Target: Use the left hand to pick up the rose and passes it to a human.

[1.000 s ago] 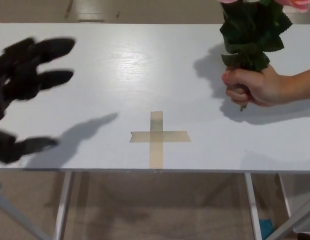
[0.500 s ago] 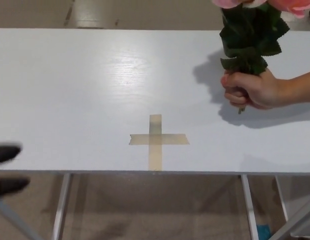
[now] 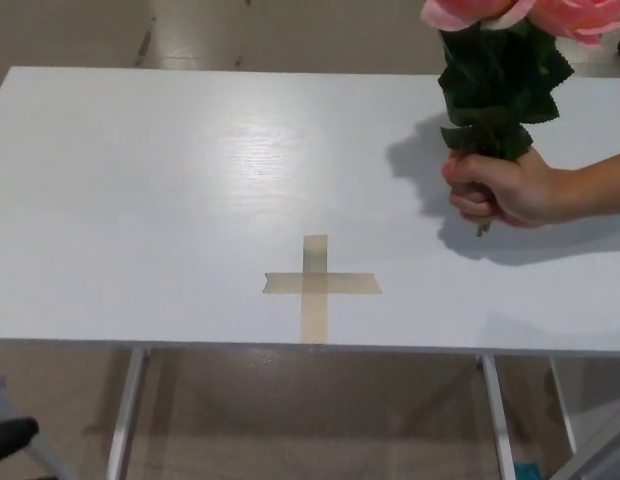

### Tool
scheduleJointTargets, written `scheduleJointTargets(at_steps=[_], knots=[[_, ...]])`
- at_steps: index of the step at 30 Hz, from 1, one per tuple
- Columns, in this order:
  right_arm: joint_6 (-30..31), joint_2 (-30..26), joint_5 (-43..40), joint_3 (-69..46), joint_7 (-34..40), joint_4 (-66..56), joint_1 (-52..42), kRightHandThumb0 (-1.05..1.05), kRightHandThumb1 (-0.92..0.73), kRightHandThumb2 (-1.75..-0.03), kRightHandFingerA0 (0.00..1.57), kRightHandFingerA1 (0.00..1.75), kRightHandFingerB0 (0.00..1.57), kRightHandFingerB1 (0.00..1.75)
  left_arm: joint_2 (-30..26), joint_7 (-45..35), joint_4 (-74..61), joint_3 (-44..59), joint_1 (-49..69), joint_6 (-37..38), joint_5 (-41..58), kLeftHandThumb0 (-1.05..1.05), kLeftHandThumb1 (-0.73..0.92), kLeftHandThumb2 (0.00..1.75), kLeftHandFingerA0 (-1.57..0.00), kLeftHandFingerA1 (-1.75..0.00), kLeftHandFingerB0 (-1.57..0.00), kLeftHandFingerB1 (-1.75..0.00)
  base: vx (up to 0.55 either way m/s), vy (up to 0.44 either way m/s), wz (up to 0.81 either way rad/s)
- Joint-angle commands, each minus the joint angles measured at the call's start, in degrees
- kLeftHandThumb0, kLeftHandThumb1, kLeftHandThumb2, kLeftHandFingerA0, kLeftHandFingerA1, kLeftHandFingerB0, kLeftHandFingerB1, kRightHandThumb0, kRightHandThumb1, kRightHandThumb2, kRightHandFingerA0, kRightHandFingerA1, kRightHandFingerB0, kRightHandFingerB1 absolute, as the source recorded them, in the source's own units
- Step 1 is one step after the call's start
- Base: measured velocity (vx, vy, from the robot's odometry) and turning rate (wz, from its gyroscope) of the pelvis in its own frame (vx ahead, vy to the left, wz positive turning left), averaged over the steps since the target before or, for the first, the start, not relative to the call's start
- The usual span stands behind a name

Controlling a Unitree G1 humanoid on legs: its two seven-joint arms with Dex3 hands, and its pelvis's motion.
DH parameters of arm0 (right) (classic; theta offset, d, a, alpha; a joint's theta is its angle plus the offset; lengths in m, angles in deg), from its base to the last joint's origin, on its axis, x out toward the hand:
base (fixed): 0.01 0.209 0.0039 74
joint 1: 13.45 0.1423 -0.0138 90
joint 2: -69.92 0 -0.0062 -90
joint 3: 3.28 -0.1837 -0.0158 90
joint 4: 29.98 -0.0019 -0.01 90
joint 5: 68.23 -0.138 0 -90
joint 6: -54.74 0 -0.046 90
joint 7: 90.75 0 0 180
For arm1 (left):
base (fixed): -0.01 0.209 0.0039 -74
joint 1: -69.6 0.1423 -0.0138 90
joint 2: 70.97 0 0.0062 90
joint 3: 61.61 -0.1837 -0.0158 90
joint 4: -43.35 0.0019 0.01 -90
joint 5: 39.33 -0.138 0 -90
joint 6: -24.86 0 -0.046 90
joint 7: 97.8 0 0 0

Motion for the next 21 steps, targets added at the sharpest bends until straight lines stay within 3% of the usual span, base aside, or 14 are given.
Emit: scheduleJointTargets(at_steps=[1,5,6,7,8,9,10,13,21], knots=[[0.1,-0.4,-1.0,-0.7,-0.3,0.5,-2.4,-0.59,-0.79,-0.65,0.61,0.42,0.49,0.35,-0.1,33.9,41.0,-13.9,-17.2,8.4,-25.1,-0.42,0.39,0.66,-0.59,-0.49,-0.38,-0.42,0.00,0.000,0.00],[0.1,-0.4,-1.0,-0.7,-0.3,0.5,-2.4,-0.59,-0.79,-0.65,0.61,0.42,0.49,0.35,-0.7,34.9,44.0,-15.2,-18.4,9.9,-24.5,-0.42,0.39,0.66,-0.59,-0.49,-0.38,-0.42,0.00,0.000,0.00],[0.0,-0.3,-0.7,-0.4,-0.3,0.6,-2.8,-0.59,-0.79,-0.65,0.61,0.42,0.49,0.35,-1.2,38.0,49.9,-16.9,-23.4,2.6,-24.8,-0.34,0.39,0.65,-0.88,-1.13,-0.41,-0.43,0.00,0.000,0.00],[0.2,0.1,-0.7,-0.4,-0.3,0.6,-2.8,-0.61,-0.65,-0.98,0.53,0.56,0.42,0.51,-1.8,39.6,51.9,-18.4,-24.8,1.5,-25.9,-0.30,0.47,0.55,-0.89,-0.78,-0.45,-0.35,0.00,0.000,0.00],[0.3,0.2,-0.7,-0.4,-0.3,0.6,-2.8,-0.61,-0.65,-0.98,0.53,0.56,0.42,0.51,-2.1,40.2,52.5,-19.0,-25.2,1.5,-26.3,-0.30,0.47,0.55,-0.89,-0.78,-0.45,-0.35,0.00,0.000,0.00],[0.7,0.4,-0.7,-0.4,-0.2,0.7,-2.8,-0.60,-0.79,-0.65,0.61,0.41,0.48,0.35,-1.8,43.5,54.7,-20.5,-25.3,3.7,-27.6,-0.30,0.48,0.55,-0.88,-0.83,-0.48,-0.36,0.00,0.000,0.00],[0.6,0.4,-0.7,-0.4,-0.4,0.7,-3.0,-0.60,-0.79,-0.65,0.61,0.41,0.48,0.35,-1.7,45.3,55.8,-21.6,-25.0,5.1,-28.4,-0.30,0.48,0.55,-0.88,-0.99,-0.49,-0.36,0.00,0.000,0.00],[0.4,0.4,-0.7,-0.4,-0.6,0.7,-3.1,-0.60,-0.79,-0.65,0.61,0.41,0.48,0.35,-2.3,46.9,58.1,-24.8,-24.4,7.1,-30.2,-0.27,0.48,0.55,-0.87,-1.06,-0.50,-0.36,0.00,0.000,0.00],[0.3,0.8,-0.1,0.3,-0.8,0.5,-2.9,-0.60,-0.80,-0.65,0.61,0.41,0.49,0.35,-6.3,44.7,61.8,-29.0,-23.1,8.5,-30.2,-0.28,0.48,0.55,-0.93,-0.96,-0.50,-0.36,0.00,0.000,0.00]])
